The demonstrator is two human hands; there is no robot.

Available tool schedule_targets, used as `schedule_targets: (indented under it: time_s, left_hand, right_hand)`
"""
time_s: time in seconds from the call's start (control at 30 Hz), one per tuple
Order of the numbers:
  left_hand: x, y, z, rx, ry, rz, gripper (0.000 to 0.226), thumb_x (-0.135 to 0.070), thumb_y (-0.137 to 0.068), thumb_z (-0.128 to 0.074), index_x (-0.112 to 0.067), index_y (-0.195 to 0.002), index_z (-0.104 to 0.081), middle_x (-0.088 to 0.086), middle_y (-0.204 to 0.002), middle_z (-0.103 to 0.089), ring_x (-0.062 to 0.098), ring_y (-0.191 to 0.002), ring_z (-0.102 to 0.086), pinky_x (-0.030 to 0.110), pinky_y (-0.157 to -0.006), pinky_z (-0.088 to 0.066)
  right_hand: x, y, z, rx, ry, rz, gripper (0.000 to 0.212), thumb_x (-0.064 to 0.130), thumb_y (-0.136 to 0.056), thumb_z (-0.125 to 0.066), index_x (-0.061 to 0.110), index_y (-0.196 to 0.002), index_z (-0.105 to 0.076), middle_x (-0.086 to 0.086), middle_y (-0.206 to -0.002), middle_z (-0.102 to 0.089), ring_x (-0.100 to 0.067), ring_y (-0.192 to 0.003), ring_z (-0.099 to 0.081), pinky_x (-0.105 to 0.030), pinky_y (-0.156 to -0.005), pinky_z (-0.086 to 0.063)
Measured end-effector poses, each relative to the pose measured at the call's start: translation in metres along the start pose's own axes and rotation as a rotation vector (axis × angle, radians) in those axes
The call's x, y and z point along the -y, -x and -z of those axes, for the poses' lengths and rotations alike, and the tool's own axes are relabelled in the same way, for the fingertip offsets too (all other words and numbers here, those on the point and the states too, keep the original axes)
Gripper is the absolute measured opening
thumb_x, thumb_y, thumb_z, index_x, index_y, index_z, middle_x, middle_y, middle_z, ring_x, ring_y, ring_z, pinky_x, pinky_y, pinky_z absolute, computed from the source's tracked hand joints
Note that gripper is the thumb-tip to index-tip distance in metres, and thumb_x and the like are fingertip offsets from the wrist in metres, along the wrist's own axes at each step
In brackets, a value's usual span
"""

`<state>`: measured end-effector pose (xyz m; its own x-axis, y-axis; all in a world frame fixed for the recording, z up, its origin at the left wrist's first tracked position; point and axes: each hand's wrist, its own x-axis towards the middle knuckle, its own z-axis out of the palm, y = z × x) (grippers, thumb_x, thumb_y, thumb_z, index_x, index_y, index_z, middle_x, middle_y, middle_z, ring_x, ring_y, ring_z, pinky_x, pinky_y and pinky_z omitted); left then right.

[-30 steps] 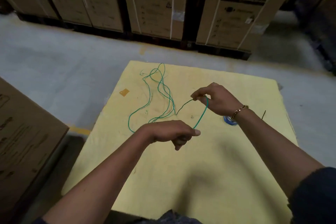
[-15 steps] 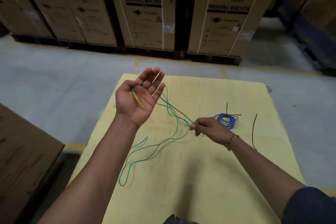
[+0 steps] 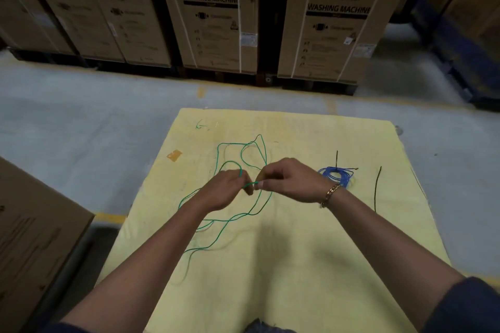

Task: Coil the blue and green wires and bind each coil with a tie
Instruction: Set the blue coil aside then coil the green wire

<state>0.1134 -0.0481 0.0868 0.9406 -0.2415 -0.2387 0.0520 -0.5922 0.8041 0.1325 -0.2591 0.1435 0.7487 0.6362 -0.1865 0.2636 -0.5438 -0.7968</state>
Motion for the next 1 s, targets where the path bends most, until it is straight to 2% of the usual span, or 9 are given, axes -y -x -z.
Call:
schedule_targets:
  time_s: [0.1,0.17,0.23,0.37,0.5,0.63,0.8,0.9,1.0]
  left_hand:
    - [0.000,0.012,-0.002,0.180,0.276,0.123,0.066,-0.050,-0.100,-0.031,-0.008,-0.056,-0.057,0.010,-0.050,-0.057,0.029,-0.060,-0.066,0.052,-0.101,-0.048]
    - [-0.009,0.020,-0.003,0.319,0.634,0.169,0.068,-0.052,-0.104,-0.034,-0.008,-0.053,-0.040,0.006,-0.040,-0.028,0.023,-0.033,-0.034,0.053,-0.088,-0.057]
    - [-0.021,0.028,-0.001,0.459,0.978,0.146,0.063,-0.051,-0.104,-0.037,-0.012,-0.054,-0.035,0.000,-0.040,-0.022,0.015,-0.030,-0.021,0.046,-0.069,-0.061]
    - [-0.043,0.038,0.003,0.549,1.421,0.007,0.051,-0.042,-0.105,-0.039,-0.013,-0.063,-0.044,0.001,-0.046,-0.040,0.014,-0.038,-0.045,0.038,-0.053,-0.059]
    - [-0.053,0.043,-0.001,0.536,1.405,-0.053,0.038,-0.024,-0.101,-0.040,-0.009,-0.069,-0.053,0.010,-0.056,-0.056,0.034,-0.066,-0.069,0.048,-0.080,-0.059]
    - [-0.051,0.044,-0.012,0.647,1.161,-0.088,0.042,-0.021,-0.097,-0.032,-0.006,-0.074,-0.063,0.019,-0.069,-0.069,0.048,-0.103,-0.067,0.055,-0.109,-0.040]
    - [-0.052,0.041,-0.013,0.844,1.168,0.026,0.051,-0.035,-0.093,-0.055,-0.008,-0.135,-0.062,0.015,-0.086,-0.076,0.034,-0.087,-0.076,0.040,-0.074,-0.063]
    - [-0.053,0.041,-0.016,0.710,1.263,0.034,0.049,-0.039,-0.089,-0.068,-0.005,-0.125,-0.070,0.012,-0.077,-0.076,0.030,-0.075,-0.077,0.037,-0.063,-0.063]
    - [-0.061,0.035,-0.013,0.471,1.494,-0.047,0.031,-0.029,-0.087,-0.068,-0.003,-0.100,-0.077,0.016,-0.088,-0.078,0.036,-0.090,-0.076,0.048,-0.071,-0.063]
  right_hand:
    - [-0.002,-0.002,0.015,-0.108,0.005,0.028,0.011,0.024,-0.094,-0.067,0.016,-0.091,-0.075,-0.004,-0.073,-0.067,-0.007,-0.064,-0.051,-0.028,-0.062,-0.043]
    - [-0.007,-0.006,0.021,-0.222,-0.072,0.024,0.010,0.024,-0.093,-0.071,0.016,-0.091,-0.076,-0.008,-0.084,-0.074,-0.009,-0.072,-0.058,-0.030,-0.068,-0.049]
    - [-0.012,-0.011,0.022,-0.310,-0.226,0.002,0.011,0.024,-0.090,-0.075,0.013,-0.088,-0.075,-0.007,-0.076,-0.071,-0.005,-0.067,-0.057,-0.022,-0.064,-0.046]
    - [-0.022,-0.016,0.006,-0.393,-0.323,-0.079,0.022,0.028,-0.089,-0.075,0.006,-0.088,-0.076,0.006,-0.062,-0.061,0.003,-0.050,-0.047,-0.012,-0.054,-0.036]
    - [-0.030,-0.016,-0.006,-0.424,-0.332,-0.119,0.020,0.035,-0.090,-0.072,0.017,-0.087,-0.080,0.008,-0.061,-0.061,-0.002,-0.050,-0.042,-0.017,-0.052,-0.035]
    - [-0.030,-0.018,-0.006,-0.478,-0.330,-0.120,0.021,0.037,-0.089,-0.073,0.017,-0.088,-0.080,0.007,-0.062,-0.062,0.000,-0.048,-0.043,-0.014,-0.050,-0.035]
    - [-0.033,-0.018,-0.003,-0.674,-0.381,-0.129,0.023,0.035,-0.089,-0.074,0.013,-0.083,-0.078,0.007,-0.060,-0.063,0.005,-0.052,-0.051,-0.009,-0.053,-0.038]
    - [-0.045,-0.016,-0.013,-0.555,-0.359,-0.174,0.023,0.036,-0.091,-0.071,0.016,-0.081,-0.077,0.009,-0.059,-0.062,0.001,-0.049,-0.046,-0.015,-0.050,-0.036]
    - [-0.061,-0.012,-0.042,-0.317,-0.365,-0.163,0.016,0.024,-0.087,-0.067,0.012,-0.080,-0.075,0.010,-0.056,-0.062,-0.006,-0.052,-0.049,-0.024,-0.055,-0.041]
